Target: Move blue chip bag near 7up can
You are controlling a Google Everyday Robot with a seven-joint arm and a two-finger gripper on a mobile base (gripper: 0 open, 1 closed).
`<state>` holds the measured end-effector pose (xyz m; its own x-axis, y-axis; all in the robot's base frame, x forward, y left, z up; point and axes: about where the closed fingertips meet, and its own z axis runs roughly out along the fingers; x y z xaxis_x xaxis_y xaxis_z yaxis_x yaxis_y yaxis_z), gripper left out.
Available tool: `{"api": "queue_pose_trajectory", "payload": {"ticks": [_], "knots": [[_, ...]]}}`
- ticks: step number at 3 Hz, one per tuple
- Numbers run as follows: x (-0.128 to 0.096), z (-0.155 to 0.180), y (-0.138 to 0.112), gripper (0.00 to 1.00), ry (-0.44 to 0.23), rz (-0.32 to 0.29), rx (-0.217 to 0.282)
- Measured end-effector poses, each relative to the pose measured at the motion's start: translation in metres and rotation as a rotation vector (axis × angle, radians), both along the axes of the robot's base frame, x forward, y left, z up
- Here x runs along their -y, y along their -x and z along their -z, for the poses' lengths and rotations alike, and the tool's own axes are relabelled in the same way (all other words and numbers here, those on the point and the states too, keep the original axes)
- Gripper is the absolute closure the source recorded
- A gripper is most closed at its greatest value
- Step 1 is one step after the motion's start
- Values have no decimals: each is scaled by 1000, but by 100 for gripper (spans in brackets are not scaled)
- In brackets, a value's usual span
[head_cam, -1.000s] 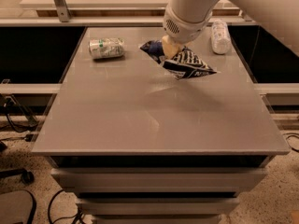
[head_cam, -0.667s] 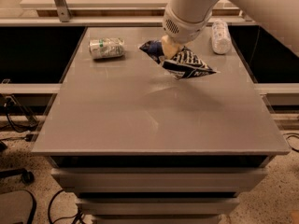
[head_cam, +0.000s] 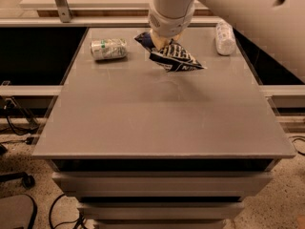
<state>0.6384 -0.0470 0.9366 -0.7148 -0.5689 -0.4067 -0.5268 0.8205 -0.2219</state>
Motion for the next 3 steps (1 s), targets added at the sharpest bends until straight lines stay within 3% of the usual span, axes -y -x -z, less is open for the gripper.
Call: {"api": "queue_pose_trajectory", "payload": {"ticks": [1,3], "knots": [[-17,3,-29,100,-8,68,36],[-27,28,-80,100,-80,150,33]]}}
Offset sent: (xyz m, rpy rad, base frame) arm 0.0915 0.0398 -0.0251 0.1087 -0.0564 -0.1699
